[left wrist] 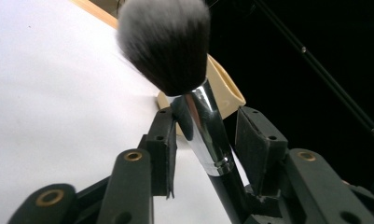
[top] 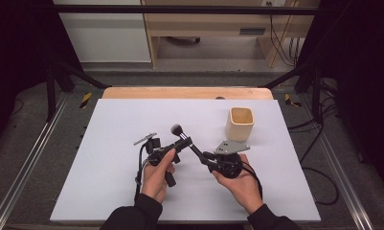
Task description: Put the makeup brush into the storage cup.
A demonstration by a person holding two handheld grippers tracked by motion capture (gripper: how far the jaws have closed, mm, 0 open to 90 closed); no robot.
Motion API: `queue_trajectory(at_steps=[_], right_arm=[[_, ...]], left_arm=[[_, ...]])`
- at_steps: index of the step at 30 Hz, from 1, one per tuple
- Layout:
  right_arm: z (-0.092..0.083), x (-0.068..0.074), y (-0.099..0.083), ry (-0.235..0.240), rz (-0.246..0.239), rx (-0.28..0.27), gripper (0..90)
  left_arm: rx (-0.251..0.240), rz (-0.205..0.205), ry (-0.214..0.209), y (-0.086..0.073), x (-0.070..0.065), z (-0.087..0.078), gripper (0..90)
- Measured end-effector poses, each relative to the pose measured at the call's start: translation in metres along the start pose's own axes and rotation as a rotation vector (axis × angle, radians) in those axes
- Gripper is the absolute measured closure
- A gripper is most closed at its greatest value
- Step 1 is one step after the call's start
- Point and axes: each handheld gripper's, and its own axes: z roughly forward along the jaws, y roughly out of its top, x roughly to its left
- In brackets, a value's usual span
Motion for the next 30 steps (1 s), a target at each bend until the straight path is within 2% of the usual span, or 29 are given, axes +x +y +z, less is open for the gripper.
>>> queue_trajectory(at_steps=[15, 25, 30], right_arm=[[0.0031, 0.0006, -0.0006, 0.011, 0.000, 0.016, 74.3], [0.0050, -0.0002, -0.0022, 0.025, 0.016, 0.030, 74.2], [0.0054, -0.0037, -0.0057, 0.042, 0.022, 0.041, 74.2]], left_arm=[[0.004, 0.007, 0.010, -0.0007, 0.0015, -0.0019, 62.5], [-0.003, 0.020, -0.011, -0.0015, -0.0010, -0.0025, 66.6], [0.008, 0.040, -0.019, -0.0026, -0.0064, -0.0024, 68.8]])
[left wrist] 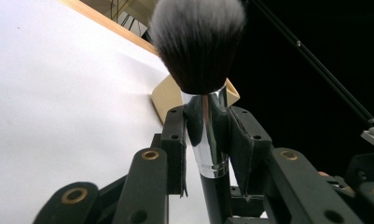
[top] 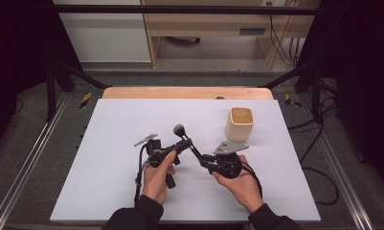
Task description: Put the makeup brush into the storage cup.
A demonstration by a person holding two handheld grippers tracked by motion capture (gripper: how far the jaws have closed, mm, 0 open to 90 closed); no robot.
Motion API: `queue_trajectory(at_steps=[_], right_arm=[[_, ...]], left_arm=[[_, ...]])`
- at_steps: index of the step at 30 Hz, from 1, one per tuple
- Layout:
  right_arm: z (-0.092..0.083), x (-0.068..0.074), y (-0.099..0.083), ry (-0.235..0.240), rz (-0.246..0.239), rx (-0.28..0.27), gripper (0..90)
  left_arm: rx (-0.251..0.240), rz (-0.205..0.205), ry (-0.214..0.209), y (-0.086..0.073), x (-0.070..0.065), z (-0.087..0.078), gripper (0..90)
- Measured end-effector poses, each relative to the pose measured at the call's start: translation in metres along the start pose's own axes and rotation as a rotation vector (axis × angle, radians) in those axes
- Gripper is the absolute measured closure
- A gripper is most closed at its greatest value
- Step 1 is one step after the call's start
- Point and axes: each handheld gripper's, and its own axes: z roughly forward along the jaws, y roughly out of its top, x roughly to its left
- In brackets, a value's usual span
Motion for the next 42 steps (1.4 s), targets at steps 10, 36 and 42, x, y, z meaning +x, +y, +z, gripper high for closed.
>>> queue_trajectory(at_steps=[10, 36, 42], right_arm=[[0.002, 0.001, 0.000, 0.024, 0.008, 0.005, 73.9], [-0.029, -0.017, 0.000, -0.105, 0.023, -0.035, 18.5], [-0.038, -0.016, 0.002, -0.118, 0.025, -0.051, 7.0]], left_arm=[[0.009, 0.056, 0.003, 0.002, -0.010, -0.004, 70.7], [0.063, 0.524, 0.142, 0.021, -0.035, -0.005, 70.8], [0.071, 0.560, 0.120, 0.024, -0.042, 0.004, 70.8]])
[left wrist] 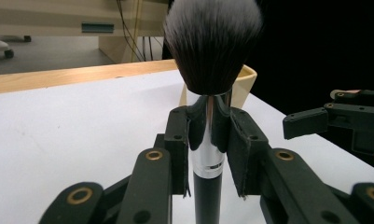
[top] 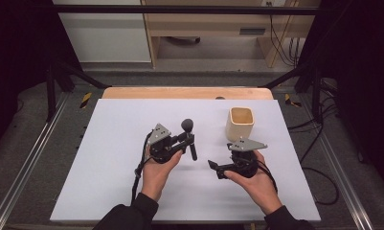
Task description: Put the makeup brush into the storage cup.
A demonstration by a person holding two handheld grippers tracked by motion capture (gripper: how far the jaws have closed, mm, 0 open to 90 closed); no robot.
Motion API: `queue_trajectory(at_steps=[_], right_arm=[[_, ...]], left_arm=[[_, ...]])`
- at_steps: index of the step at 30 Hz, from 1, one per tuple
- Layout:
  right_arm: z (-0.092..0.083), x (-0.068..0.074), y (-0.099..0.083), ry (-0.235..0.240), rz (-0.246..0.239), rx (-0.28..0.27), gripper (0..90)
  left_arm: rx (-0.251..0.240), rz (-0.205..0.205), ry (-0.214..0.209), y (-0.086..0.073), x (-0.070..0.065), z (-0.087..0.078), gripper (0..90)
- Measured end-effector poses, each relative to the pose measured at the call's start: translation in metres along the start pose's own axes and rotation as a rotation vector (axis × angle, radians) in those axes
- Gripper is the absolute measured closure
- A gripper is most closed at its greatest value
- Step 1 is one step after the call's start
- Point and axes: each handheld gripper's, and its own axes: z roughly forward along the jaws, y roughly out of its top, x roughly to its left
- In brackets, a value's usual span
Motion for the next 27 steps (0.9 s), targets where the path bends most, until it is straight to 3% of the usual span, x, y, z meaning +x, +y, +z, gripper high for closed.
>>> queue_trajectory(at_steps=[10, 20, 27], right_arm=[[-0.009, -0.004, 0.007, -0.006, 0.004, -0.032, 7.7], [-0.012, -0.003, 0.009, 0.000, 0.000, -0.039, 7.2], [-0.011, 0.004, 0.015, 0.020, -0.015, -0.047, 12.5]], left_arm=[[0.001, 0.045, -0.028, 0.015, -0.012, 0.001, 70.8], [0.000, 0.057, -0.053, 0.017, -0.018, 0.004, 70.8], [0.000, 0.062, -0.068, 0.017, -0.022, 0.007, 70.8]])
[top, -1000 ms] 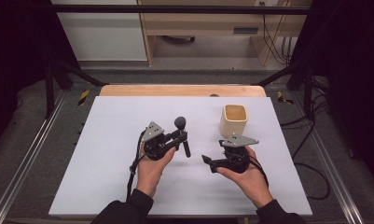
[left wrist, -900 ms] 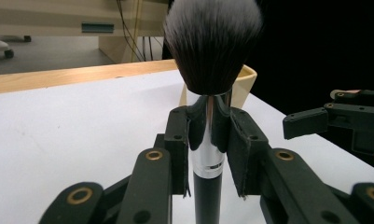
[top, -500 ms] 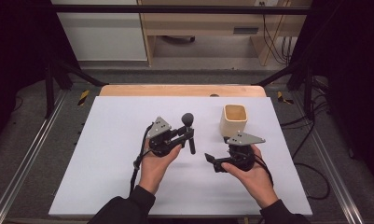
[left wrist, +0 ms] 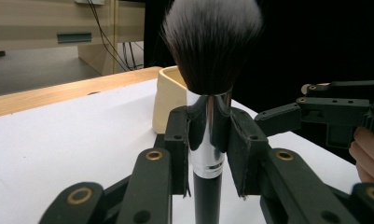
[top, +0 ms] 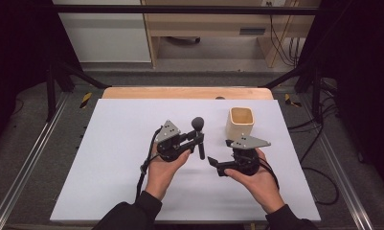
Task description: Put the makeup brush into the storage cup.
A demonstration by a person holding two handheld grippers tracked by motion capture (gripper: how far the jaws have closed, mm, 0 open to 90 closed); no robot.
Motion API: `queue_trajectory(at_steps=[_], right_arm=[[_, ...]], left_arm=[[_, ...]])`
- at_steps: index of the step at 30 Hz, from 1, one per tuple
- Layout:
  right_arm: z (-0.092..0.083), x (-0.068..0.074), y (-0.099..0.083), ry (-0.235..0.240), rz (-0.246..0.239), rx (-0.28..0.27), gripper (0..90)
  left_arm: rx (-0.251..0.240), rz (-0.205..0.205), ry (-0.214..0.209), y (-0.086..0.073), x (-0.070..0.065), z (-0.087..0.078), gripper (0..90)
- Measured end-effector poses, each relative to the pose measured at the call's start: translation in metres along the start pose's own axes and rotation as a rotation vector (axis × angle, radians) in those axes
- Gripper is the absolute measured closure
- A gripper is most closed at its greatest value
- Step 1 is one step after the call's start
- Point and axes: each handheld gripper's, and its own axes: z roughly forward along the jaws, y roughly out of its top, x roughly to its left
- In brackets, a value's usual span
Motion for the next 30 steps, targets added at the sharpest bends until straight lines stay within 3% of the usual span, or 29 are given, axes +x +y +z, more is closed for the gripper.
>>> queue_trajectory(at_steps=[16, 23, 30], right_arm=[[0.019, 0.008, 0.004, 0.052, -0.009, -0.032, 38.9], [0.025, 0.009, 0.004, 0.048, -0.013, -0.046, 56.7], [0.026, 0.008, 0.006, 0.060, 0.005, -0.069, 64.6]], left_arm=[[0.013, 0.067, -0.008, 0.003, -0.013, 0.005, 70.8], [0.011, 0.077, -0.009, 0.004, -0.016, 0.003, 70.8], [0.012, 0.081, -0.011, 0.003, -0.018, 0.005, 70.8]])
